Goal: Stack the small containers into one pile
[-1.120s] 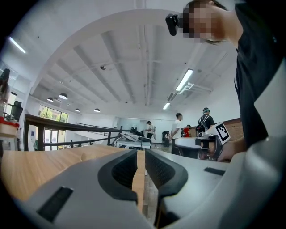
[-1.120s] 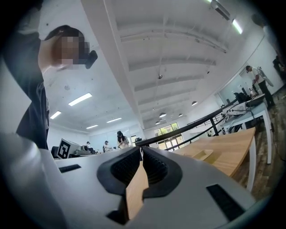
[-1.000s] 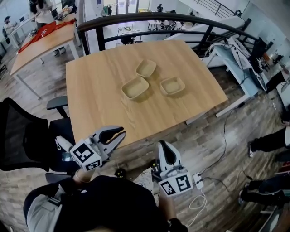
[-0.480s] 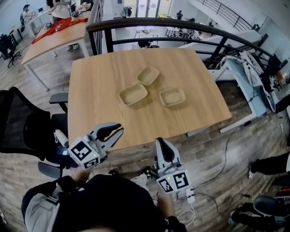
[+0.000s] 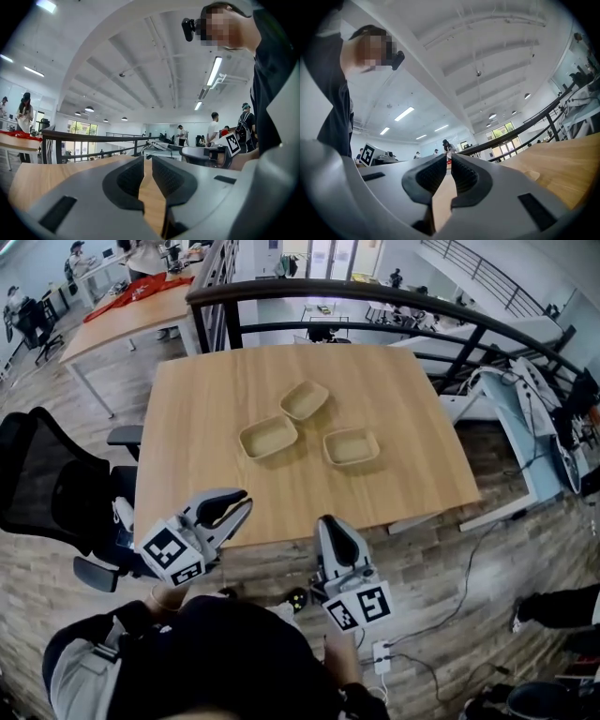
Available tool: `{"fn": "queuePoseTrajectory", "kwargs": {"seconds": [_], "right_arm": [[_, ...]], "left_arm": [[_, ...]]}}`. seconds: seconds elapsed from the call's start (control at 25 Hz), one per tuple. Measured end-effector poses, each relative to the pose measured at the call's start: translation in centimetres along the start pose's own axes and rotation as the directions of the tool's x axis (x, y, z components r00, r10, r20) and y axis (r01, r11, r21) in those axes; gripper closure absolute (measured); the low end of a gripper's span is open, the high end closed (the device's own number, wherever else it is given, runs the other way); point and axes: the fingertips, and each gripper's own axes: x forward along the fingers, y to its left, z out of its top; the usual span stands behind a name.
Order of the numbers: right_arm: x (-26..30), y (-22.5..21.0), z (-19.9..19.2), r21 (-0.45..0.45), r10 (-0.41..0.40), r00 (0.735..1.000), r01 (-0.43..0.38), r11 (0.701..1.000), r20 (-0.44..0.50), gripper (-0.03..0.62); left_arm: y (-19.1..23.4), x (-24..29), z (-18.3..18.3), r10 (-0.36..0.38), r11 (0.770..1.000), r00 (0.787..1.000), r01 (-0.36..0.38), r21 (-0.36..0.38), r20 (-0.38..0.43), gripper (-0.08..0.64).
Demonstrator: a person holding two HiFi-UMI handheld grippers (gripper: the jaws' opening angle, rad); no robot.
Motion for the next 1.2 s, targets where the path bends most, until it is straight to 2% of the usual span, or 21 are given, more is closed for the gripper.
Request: {"fn": "queuePoseTrajectory", "kwargs": {"seconds": [0.4,0.56,0.96,1.2], "right_arm": [[-1.8,-3.7,0.4,0.048,0.075,0.996,-0.073,0.996,-0.043,0.561],[-2.6,-5.2,0.4,0.053,0.077,0.996,-0.074,0.996,-0.053,0.561],[-3.2,-7.5,0.6,0.063,0.098,0.994,-0.095,0.993,-0.046,0.561],[-1.7,-8.6,0.2,0.042,0.135,0.988,-0.133,0.99,-0.068,0.561]], "left_arm": [[-2.4,3.1,-0.2,0.08,0.997,0.997,-0.08,0.001,-0.02,0.518],[-3.3,4.6,-0.5,0.076,0.997,0.997,-0.076,-0.015,-0.009,0.518],[-4.2,7.3,-0.4,0.086,0.996,0.996,-0.086,0.004,-0.006,0.518],[-3.3,7.5,-1.1,0.11,0.994,0.994,-0.11,0.004,-0.022,0.517]]}}
